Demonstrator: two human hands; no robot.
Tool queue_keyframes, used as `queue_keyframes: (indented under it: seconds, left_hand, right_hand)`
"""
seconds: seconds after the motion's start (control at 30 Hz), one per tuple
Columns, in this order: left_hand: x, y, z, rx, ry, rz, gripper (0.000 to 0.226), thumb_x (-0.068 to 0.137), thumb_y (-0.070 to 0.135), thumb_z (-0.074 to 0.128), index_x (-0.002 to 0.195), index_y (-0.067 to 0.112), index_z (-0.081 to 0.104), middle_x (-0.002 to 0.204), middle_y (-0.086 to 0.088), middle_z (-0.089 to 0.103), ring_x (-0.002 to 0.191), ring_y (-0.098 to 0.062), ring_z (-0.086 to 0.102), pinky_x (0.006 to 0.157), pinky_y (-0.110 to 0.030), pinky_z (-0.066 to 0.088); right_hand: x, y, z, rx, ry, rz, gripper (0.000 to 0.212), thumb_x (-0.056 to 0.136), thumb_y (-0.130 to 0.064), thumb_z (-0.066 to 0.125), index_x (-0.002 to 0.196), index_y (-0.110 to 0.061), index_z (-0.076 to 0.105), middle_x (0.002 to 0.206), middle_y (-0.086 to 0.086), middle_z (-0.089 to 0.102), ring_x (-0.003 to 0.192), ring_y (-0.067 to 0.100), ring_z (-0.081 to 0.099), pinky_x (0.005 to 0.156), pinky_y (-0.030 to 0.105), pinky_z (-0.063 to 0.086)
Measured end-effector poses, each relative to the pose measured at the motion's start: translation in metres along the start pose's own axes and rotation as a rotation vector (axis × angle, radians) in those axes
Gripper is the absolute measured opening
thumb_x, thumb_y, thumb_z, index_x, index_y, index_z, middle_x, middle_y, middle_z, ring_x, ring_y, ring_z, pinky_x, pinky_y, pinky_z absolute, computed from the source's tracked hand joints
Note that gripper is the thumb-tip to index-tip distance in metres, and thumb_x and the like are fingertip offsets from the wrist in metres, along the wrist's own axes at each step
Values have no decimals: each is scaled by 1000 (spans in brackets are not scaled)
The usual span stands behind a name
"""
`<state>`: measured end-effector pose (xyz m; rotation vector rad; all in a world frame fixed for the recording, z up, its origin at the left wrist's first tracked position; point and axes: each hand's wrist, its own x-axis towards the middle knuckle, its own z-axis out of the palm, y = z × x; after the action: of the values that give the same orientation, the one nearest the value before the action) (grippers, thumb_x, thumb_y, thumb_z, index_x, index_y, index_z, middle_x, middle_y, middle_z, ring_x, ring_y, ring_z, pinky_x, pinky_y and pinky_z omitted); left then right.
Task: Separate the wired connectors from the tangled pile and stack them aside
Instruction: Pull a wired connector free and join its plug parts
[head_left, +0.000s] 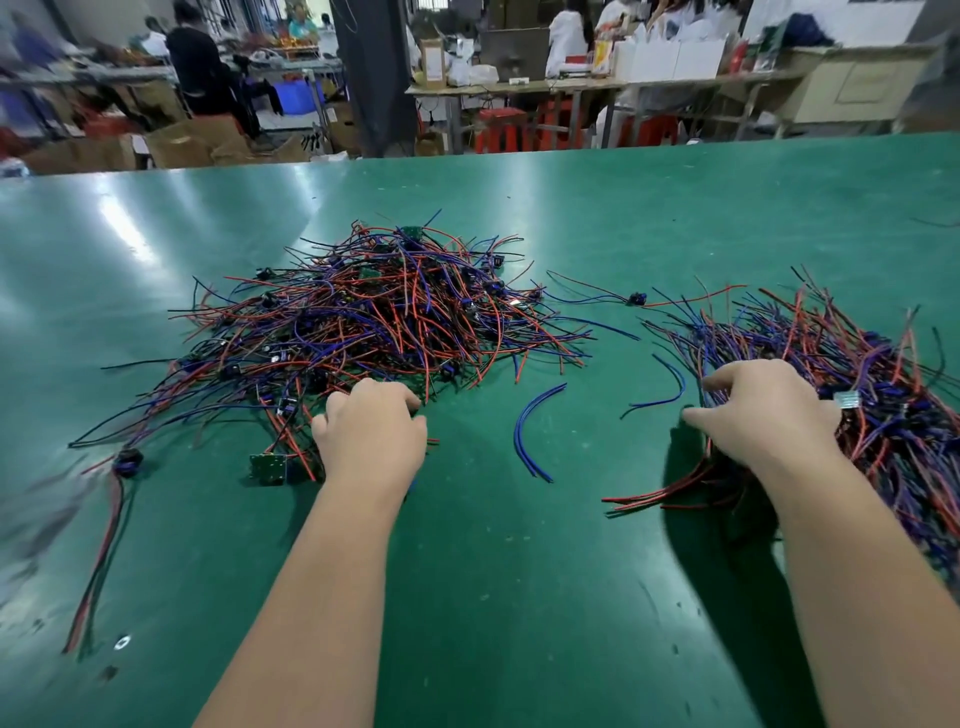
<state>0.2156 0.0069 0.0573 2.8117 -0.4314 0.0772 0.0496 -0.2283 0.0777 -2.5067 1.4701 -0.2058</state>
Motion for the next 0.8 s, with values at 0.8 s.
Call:
queue_keyframes:
  seconds: [0.8]
  left_hand:
    - [-83, 78, -3, -962, 350, 1072, 21, 83, -5, 53, 98, 9, 52, 94, -10, 60, 91, -26, 58, 86, -37, 48]
  right_hand:
    - [-56, -54, 6, 1332, -239, -709, 46, 76, 17, 60, 108, -15, 66, 93, 5, 71, 87, 10, 66, 79, 20, 52]
